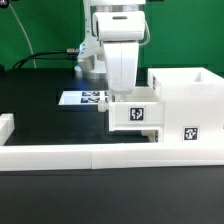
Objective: Assemble drawer
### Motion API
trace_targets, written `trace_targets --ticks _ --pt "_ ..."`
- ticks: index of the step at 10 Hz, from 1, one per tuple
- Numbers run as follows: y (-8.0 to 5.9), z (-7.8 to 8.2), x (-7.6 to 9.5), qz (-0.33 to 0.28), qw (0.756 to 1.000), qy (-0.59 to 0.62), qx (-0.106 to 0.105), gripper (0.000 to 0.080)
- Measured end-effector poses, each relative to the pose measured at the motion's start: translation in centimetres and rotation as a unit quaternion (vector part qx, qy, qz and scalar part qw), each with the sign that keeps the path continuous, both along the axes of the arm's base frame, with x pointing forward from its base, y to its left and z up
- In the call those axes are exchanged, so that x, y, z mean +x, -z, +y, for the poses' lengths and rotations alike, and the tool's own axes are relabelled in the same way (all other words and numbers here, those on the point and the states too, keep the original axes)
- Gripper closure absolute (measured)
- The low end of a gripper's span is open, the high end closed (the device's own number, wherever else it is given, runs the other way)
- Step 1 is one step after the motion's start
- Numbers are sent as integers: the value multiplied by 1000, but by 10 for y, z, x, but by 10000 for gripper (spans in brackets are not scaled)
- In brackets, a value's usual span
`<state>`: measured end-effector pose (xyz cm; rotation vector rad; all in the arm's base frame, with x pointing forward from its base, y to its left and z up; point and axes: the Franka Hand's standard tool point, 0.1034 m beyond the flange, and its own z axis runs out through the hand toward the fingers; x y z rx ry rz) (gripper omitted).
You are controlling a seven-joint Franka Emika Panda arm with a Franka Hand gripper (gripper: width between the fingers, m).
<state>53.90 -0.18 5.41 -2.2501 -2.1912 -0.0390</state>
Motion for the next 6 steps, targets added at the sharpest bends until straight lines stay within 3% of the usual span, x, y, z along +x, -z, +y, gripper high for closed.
trace_targets --ticks 6 --pt "0 -5 2 -13 1000 2 2 757"
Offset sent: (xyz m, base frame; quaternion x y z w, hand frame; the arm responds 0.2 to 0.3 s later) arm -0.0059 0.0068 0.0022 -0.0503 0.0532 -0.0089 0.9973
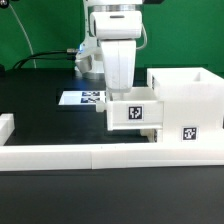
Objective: Assemble drawer
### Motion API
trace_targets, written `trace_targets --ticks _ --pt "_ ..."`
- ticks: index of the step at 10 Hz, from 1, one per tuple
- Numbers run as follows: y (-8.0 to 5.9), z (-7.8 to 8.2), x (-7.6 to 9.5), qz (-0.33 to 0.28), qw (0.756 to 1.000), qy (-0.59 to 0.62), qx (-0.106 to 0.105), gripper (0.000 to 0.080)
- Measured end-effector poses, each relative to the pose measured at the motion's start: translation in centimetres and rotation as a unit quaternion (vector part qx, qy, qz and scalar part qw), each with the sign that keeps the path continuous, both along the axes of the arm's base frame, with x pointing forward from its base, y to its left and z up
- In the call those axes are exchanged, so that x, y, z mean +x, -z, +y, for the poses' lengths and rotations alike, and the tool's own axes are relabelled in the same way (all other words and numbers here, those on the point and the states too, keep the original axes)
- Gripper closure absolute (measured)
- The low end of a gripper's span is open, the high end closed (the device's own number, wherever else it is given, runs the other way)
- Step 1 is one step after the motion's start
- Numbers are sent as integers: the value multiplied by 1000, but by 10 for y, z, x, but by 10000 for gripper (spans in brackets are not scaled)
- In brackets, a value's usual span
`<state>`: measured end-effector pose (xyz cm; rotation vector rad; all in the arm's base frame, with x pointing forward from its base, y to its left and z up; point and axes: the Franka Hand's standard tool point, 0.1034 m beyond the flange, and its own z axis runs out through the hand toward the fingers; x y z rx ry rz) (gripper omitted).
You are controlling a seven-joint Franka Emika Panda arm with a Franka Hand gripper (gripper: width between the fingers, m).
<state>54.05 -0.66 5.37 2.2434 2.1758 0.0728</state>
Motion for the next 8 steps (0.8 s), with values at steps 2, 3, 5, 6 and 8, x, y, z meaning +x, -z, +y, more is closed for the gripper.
trace_targets --ticks 2,3,5,6,8 --pt "0 3 0 0 1000 -9 -3 757" --pt "0 2 0 3 1000 -7 -6 757" --pt "0 2 0 7 1000 -5 -6 757" --pt "-1 1 -1 15 1000 -4 -8 757" --pt "0 1 -1 14 1000 -4 -8 757"
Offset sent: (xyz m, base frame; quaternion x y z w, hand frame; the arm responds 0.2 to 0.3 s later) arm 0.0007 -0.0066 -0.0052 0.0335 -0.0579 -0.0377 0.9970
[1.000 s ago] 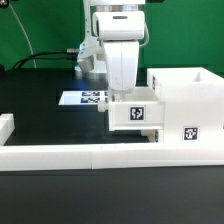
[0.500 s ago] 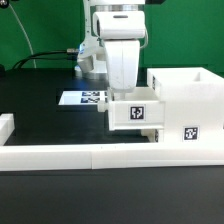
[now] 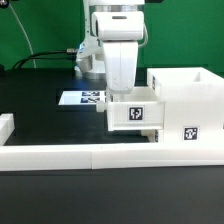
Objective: Assemble drawer
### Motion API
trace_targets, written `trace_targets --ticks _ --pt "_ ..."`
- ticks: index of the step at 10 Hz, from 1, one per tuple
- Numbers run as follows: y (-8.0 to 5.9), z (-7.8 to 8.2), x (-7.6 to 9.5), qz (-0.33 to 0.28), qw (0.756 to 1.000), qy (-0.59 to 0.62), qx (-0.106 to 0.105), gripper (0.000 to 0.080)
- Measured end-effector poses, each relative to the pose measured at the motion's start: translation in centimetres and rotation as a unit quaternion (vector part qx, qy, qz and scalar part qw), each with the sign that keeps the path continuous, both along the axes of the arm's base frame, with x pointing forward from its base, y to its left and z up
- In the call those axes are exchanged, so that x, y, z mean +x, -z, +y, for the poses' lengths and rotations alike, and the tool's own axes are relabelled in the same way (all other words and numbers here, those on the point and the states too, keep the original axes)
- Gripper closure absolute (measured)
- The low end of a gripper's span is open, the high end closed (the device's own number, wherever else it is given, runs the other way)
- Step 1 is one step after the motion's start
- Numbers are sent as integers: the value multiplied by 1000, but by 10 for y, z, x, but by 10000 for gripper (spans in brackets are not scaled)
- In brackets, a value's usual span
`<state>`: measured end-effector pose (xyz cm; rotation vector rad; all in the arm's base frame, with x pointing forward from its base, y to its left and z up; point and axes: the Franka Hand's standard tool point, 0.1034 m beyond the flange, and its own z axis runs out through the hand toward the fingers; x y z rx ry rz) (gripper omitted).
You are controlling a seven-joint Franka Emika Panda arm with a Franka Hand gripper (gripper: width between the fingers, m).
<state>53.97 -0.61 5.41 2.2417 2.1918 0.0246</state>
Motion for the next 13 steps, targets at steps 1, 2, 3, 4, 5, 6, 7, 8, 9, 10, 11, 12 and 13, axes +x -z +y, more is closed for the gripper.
trace_targets --ticks 1,2,3,4,5,6,7,8,9,10,11,12,13 --pt "0 0 -1 4 1000 -1 -1 757" --pt "-1 2 -2 16 1000 -4 -2 757" --pt "-2 2 -1 16 1000 -3 -2 757" --pt "-2 1 -1 16 1000 -1 -2 757" --pt "-1 1 -1 16 1000 -1 -2 757" --pt "-1 1 -1 16 1000 -1 -2 757" --pt "-1 1 -1 16 1000 -6 -2 757" --pt "-1 1 -2 16 1000 -13 -2 757" --pt "-1 2 -2 18 1000 -16 -4 757" --pt "-1 3 -2 17 1000 -22 -6 757" --pt "-1 4 -2 16 1000 -24 -6 757" --pt "-1 3 -1 16 1000 -24 -5 757" --pt "-1 1 -1 16 1000 -21 -5 757"
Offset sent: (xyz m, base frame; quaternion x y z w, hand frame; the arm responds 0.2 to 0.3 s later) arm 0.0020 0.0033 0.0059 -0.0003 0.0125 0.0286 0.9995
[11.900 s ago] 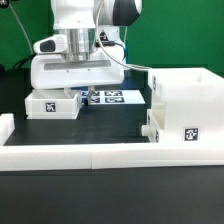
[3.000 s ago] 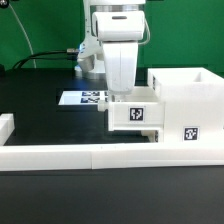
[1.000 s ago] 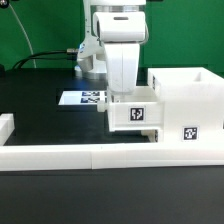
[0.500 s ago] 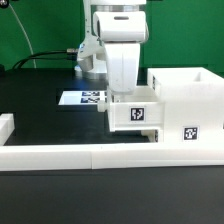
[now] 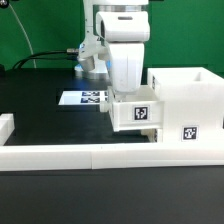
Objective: Assemble drawer
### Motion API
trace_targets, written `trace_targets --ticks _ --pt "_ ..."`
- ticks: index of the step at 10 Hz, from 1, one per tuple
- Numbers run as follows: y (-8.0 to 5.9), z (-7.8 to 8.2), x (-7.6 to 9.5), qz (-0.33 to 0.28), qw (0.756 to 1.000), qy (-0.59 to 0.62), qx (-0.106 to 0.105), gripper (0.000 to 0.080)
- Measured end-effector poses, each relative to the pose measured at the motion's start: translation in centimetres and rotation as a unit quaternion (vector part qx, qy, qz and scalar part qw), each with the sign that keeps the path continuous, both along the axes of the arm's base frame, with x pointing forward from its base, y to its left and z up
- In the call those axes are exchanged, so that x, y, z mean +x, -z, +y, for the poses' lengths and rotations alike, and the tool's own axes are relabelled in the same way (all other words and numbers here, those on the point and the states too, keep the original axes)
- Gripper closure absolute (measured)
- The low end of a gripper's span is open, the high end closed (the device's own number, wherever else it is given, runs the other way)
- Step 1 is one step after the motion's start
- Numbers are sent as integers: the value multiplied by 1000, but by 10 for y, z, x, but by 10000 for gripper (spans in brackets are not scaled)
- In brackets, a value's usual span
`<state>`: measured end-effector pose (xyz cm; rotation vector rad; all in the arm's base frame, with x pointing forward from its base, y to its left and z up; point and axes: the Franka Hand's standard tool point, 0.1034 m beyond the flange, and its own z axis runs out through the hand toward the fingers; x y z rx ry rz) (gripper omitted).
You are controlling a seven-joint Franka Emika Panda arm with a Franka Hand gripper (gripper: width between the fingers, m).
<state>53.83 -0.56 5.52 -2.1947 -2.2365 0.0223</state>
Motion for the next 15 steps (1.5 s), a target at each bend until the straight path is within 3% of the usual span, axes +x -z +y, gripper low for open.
trace_targets --ticks 3,8,11,12,14,15 --pt "0 1 0 0 1000 -1 0 757" --pt "0 21 1 -3 1000 -19 3 757" --pt "0 21 1 -5 1000 -18 4 757" --pt "-1 21 2 -5 1000 -17 3 659" --pt "-10 18 4 -9 1000 -2 1 373" --pt "-16 18 5 -12 1000 -1 0 373"
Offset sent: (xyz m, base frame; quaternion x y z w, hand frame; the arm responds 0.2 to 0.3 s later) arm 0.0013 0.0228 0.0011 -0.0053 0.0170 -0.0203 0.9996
